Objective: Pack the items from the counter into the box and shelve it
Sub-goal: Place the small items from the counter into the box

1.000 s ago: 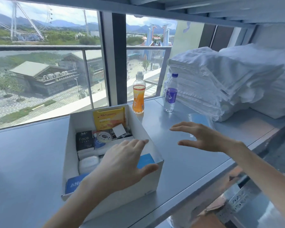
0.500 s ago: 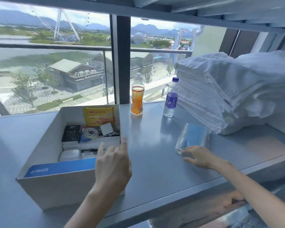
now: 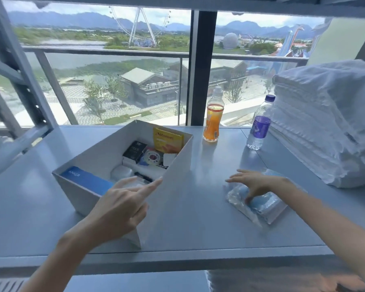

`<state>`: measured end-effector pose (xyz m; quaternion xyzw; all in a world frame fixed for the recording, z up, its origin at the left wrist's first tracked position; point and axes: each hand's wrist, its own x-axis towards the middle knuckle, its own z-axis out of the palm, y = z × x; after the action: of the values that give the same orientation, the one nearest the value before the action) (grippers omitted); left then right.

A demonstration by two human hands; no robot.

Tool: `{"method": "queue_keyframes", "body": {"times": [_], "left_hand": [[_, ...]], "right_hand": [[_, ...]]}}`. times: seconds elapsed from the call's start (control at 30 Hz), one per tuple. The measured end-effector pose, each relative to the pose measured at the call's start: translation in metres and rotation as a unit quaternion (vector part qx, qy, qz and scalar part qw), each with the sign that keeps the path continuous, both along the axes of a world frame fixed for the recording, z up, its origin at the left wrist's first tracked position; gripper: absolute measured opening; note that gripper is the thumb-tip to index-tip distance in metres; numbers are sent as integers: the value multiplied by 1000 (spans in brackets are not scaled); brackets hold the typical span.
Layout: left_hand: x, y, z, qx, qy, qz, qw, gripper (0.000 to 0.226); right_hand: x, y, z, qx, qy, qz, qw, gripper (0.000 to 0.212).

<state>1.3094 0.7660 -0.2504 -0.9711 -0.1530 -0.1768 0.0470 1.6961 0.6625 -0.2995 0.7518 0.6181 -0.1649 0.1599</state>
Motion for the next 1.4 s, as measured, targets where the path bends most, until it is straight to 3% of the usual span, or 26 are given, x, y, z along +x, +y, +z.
{"method": "queue_keyframes", "body": {"times": [0.07, 0.17, 0.33, 0.43, 0.5, 0.6, 0.67, 0.73, 0.83, 0.9, 0.97, 1.07, 1.13, 1.27, 1.4], "left_hand": [[-19, 10, 1, -4, 8, -21, 1000, 63], [-45, 24, 2, -22, 24, -35, 999, 59], [-71, 49, -1, -103, 24, -57, 993, 69], [-74, 53, 1, -127, 32, -75, 989, 69], [-75, 56, 0, -147, 46, -81, 985, 66], [-73, 60, 9, -163, 53, -88, 981, 60], [-67, 67, 21, -220, 40, -88, 971, 58], [-58, 80, 35, -291, -3, -76, 954, 67], [-38, 99, 56, -371, -70, -52, 925, 98], [-25, 106, 68, -423, -97, -50, 900, 106], [-15, 112, 75, -480, -109, -44, 869, 95], [-1, 128, 79, -556, -143, -28, 819, 54], [2, 141, 80, -565, -186, -6, 804, 35], [0, 165, 74, -578, -244, 11, 778, 22], [-2, 192, 68, -601, -298, 32, 741, 23]], "right_hand": [[2, 14, -1, -14, 4, -16, 1000, 86], [-5, 25, -1, -24, 4, -27, 999, 69], [-33, 35, 19, 27, 9, 55, 998, 11], [-55, 41, 63, 77, 63, 87, 991, 24], [-69, 44, 97, 122, 80, 89, 985, 11], [-87, 53, 142, 205, 116, 87, 968, 20], [-104, 64, 164, 245, 132, 77, 957, 29], [-121, 81, 179, 264, 153, 57, 950, 39], [-147, 108, 193, 283, 217, 28, 934, 39], [-161, 124, 198, 292, 245, 14, 924, 37], [-173, 138, 201, 299, 259, 3, 918, 32], [-188, 158, 202, 314, 253, -4, 915, 36], [-194, 169, 200, 322, 258, -13, 911, 35], [-200, 182, 197, 346, 281, -27, 895, 46], [-188, 181, 192, 289, 276, -69, 914, 30]]}}
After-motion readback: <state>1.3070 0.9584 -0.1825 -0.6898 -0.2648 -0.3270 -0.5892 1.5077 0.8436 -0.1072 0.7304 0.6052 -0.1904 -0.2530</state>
